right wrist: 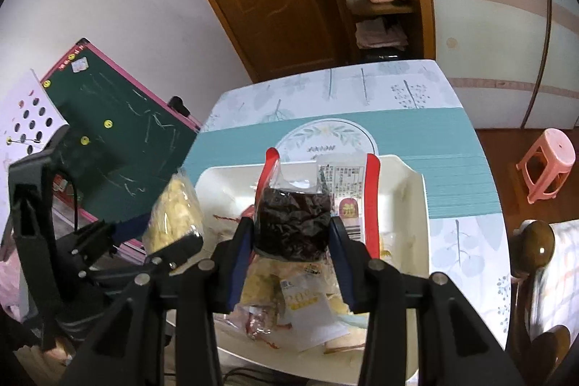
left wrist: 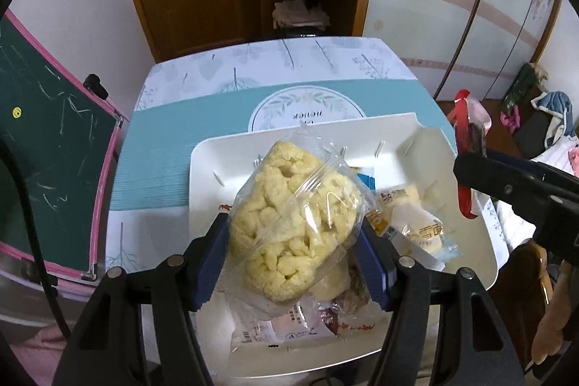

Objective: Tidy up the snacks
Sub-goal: 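Carry both snacks into the white tray and open both tools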

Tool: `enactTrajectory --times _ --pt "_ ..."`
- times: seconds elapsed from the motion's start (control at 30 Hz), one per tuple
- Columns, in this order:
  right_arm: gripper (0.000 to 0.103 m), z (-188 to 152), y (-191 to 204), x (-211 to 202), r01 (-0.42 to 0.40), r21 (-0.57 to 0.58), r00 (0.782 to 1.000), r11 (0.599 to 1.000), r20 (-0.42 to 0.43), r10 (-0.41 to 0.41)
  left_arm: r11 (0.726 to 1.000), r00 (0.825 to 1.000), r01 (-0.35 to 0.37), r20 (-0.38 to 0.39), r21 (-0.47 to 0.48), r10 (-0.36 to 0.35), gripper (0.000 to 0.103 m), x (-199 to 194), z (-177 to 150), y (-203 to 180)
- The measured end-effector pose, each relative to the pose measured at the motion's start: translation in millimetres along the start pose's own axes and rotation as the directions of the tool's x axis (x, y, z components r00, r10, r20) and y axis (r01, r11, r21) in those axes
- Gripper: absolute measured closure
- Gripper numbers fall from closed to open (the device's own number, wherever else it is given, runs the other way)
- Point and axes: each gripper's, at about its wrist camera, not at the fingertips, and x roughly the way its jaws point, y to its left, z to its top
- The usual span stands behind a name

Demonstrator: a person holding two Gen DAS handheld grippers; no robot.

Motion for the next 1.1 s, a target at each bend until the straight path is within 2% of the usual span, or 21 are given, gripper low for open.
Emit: enactTrajectory --times 0.3,0.4,0.43,0.47,0.53,0.63,0.8,1.1 --pt "0.059 0 1 11 0.046 -0.012 0.999 0.999 -0.009 -0.046 1.000 1.000 -0.025 0.005 0.009 0.025 0.036 7 5 -5" --pt "0.059 1 3 10 0.056 -0.020 0.998 0.998 0.002 -0.056 1.000 1.000 -0.016 0.002 -0.009 0.016 0.032 10 6 -3" --pt "0.059 1 4 10 0.058 -0.023 0.998 0.998 0.005 -0.058 1.000 1.000 -0.009 0.006 -0.014 0.009 0.026 9 6 -2" --pt "0.059 1 4 10 0.055 -0.023 0.999 0.998 0.006 -0.054 1.000 1.000 -0.005 0.011 -0.016 0.005 0.013 8 7 -1" --pt "0.058 0 5 11 0.042 -0.019 0.999 0.999 0.002 -0.042 1.000 0.999 0.012 0.037 -0.020 -0.012 0.002 3 8 -1" --pt "0.057 0 6 13 0.025 -0.012 1.000 1.000 -0.005 -0.026 0.999 0.998 0.032 0.058 -0.016 -0.031 0.001 -2 9 -2" --pt "0.057 0 9 11 0.021 -0.005 1.000 1.000 -0.002 -0.021 0.999 0.998 0.035 0.048 0.007 -0.035 0.001 -2 10 -8" --pt "0.057 1 21 -1 0.042 -0.017 0.999 0.999 0.036 -0.041 0.999 0.999 0.028 0.041 -0.044 -0.026 0.001 -8 12 0"
